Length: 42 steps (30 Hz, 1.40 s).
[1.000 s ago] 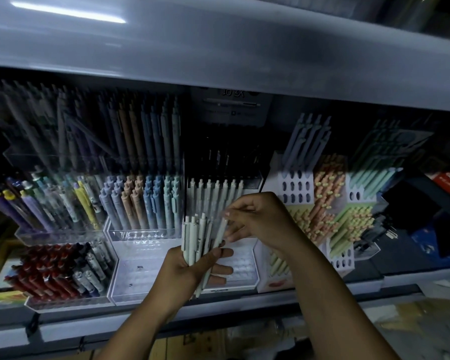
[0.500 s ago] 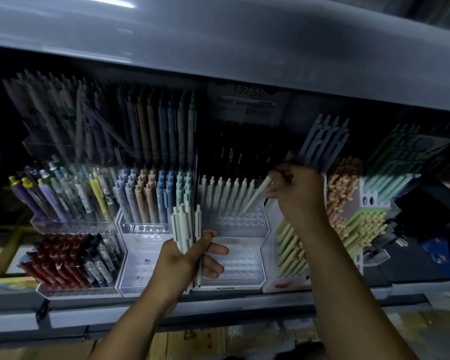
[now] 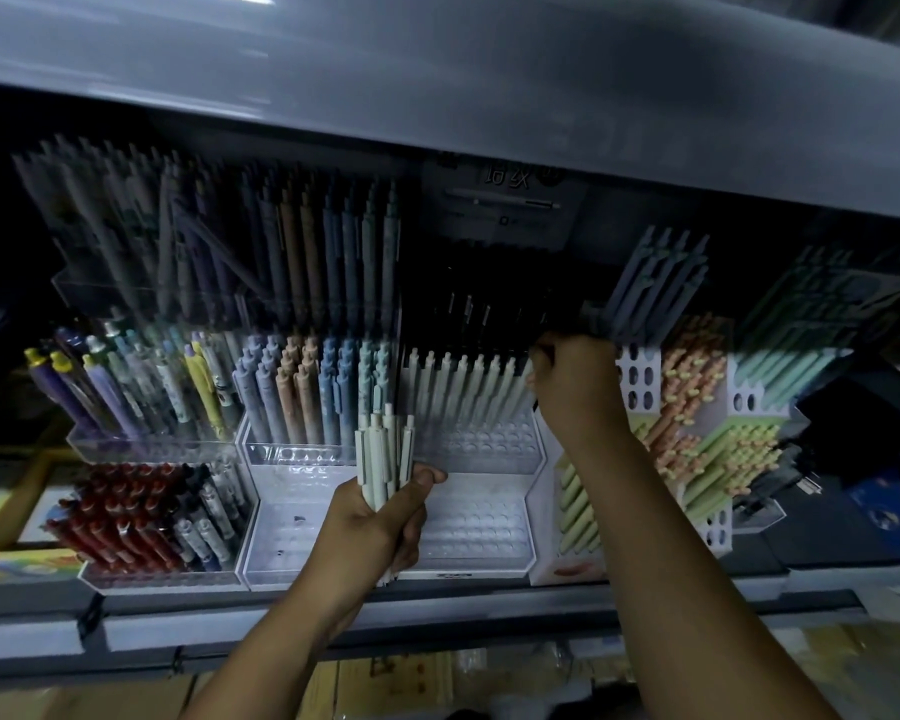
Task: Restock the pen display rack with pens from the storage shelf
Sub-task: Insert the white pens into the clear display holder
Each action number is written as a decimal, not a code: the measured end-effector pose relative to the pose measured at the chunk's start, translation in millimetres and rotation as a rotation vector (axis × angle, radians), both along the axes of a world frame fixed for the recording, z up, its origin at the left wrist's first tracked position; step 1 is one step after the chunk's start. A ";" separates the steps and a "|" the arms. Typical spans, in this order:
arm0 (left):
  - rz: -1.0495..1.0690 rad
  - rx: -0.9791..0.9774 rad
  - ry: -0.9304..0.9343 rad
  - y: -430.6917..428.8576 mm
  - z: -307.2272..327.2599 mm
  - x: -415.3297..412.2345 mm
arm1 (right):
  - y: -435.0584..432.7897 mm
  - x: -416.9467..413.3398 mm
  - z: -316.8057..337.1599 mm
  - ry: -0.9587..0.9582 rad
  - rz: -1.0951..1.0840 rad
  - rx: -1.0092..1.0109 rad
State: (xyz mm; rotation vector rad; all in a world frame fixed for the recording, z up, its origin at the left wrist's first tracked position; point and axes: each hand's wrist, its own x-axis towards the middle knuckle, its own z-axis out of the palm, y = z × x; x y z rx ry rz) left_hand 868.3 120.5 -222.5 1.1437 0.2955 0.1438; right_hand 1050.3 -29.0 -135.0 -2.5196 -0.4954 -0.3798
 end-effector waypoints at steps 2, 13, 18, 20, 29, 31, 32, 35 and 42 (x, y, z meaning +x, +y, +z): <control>-0.008 -0.003 -0.003 -1.3 -0.6 -0.4 | 3.2 3.1 -2.1 0.074 -0.042 -0.036; -0.011 0.016 0.012 -4.9 -0.2 -3.1 | 19.2 14.8 -7.2 0.361 -0.148 0.031; -0.009 0.022 0.013 -3.2 0.5 -3.4 | 20.2 9.4 -5.8 0.246 -0.106 -0.058; -0.007 0.022 0.009 -2.5 0.7 -3.8 | 22.0 5.7 -6.6 0.269 -0.178 0.014; -0.008 0.059 0.009 -2.2 -0.6 -6.3 | 17.1 0.5 -15.1 0.242 -0.185 -0.073; -0.006 0.069 0.009 -4.1 -0.1 -5.9 | 14.5 1.6 -15.0 0.230 -0.172 -0.118; -0.002 0.069 0.008 -4.9 0.5 -5.5 | 13.8 2.2 -17.9 0.197 -0.169 -0.120; -0.007 0.072 -0.005 -5.1 2.5 -5.5 | 9.3 0.8 -32.4 0.134 -0.139 -0.057; -0.011 0.054 -0.004 -5.4 1.1 -5.0 | -8.7 -41.3 -52.9 0.260 0.012 0.214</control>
